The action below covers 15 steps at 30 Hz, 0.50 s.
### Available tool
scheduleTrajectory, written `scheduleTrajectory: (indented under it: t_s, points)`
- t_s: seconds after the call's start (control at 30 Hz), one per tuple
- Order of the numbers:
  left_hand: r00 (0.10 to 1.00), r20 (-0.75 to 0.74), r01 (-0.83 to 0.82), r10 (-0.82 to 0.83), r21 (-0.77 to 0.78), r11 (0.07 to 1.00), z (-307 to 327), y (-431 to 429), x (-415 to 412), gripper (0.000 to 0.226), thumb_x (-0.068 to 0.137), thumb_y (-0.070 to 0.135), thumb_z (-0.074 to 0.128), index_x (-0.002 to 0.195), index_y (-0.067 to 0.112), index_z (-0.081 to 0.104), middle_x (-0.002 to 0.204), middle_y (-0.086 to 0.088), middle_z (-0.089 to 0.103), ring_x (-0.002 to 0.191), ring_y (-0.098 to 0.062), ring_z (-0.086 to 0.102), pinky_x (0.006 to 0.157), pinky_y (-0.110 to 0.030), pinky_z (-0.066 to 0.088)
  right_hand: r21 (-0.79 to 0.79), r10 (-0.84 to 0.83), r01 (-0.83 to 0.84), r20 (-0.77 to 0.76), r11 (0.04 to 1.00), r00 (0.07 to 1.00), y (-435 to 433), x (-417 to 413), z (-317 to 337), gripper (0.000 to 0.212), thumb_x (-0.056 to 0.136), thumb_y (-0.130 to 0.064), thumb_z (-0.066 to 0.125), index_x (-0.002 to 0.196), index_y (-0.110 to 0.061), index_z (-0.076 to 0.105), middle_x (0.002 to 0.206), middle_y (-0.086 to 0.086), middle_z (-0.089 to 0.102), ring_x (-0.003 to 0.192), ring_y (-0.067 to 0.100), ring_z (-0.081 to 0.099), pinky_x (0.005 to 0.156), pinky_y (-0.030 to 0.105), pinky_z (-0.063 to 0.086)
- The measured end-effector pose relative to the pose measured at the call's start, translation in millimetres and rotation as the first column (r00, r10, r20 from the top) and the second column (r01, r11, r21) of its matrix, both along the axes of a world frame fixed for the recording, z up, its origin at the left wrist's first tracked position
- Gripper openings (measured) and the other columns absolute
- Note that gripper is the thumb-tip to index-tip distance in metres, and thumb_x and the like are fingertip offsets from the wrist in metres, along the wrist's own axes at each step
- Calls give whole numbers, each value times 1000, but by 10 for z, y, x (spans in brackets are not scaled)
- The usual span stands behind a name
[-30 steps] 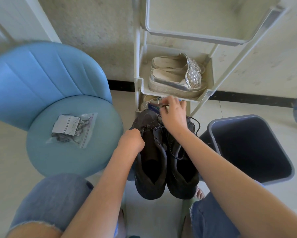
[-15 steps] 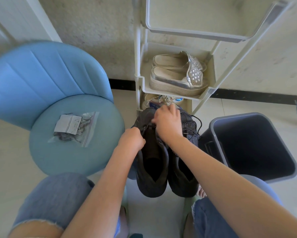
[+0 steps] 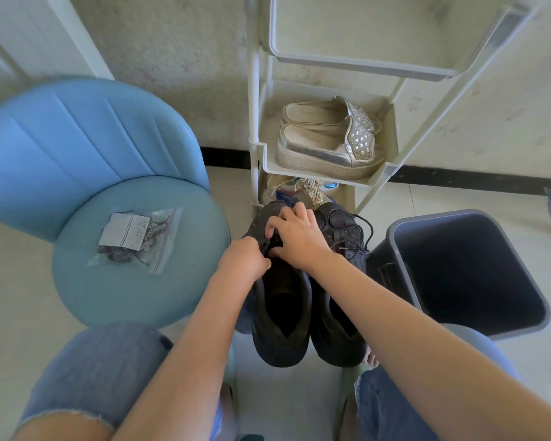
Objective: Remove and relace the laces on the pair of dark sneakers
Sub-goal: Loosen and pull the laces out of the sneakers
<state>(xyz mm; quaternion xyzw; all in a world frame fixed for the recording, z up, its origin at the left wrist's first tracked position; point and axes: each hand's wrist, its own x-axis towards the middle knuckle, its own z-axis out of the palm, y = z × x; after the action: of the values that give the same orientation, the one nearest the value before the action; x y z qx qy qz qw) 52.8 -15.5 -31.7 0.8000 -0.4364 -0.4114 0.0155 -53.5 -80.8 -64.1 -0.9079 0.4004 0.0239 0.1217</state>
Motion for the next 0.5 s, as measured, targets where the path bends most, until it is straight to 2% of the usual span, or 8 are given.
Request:
scheduleTrajectory:
  t_s: [0.07,0.2,0.37,0.43,0.5]
  points:
    - [1000,2,-6,6,1,1000,0,0,-2,28,88,15,56,110,-3,59,103,-22,63,91,-35,65,78,-36,53,-52,-30,28,-28,998,999,-9,17,-7,29,85,-37,65,107,-20,59,119,2,52,119,26,35,99,32,23]
    - [1000,8,-18,18,-1,1000,-12,-4,-1,25,90,12,51,107,-4,59,94,-20,61,83,-34,62,74,-34,51,8,-90,90,-20,996,996,-34,4,24,24,87,-45,61,98,-25,66,113,0,61,117,24,38,98,33,24]
    - [998,39,-51,50,24,998,-42,-16,-9,27,91,3,42,113,-3,57,111,-23,61,97,-37,62,79,-35,49,-25,-119,118,-96,993,988,41,32,4,29,96,-31,49,119,-16,58,127,7,52,124,29,37,101,38,29]
    - [997,51,-55,53,27,998,-55,-32,-20,27,92,0,42,114,-3,56,113,-24,59,101,-38,61,82,-37,50,41,-122,125,-82,991,989,55,33,16,26,97,-24,48,118,-13,56,126,8,51,123,29,38,99,39,32]
    - [997,64,-54,51,43,998,-63,-47,-26,30,92,-3,41,119,-3,54,117,-23,57,104,-38,59,85,-38,50,176,-123,125,-21,976,992,26,25,30,12,96,-18,48,104,-14,56,120,7,52,119,28,39,96,39,35]
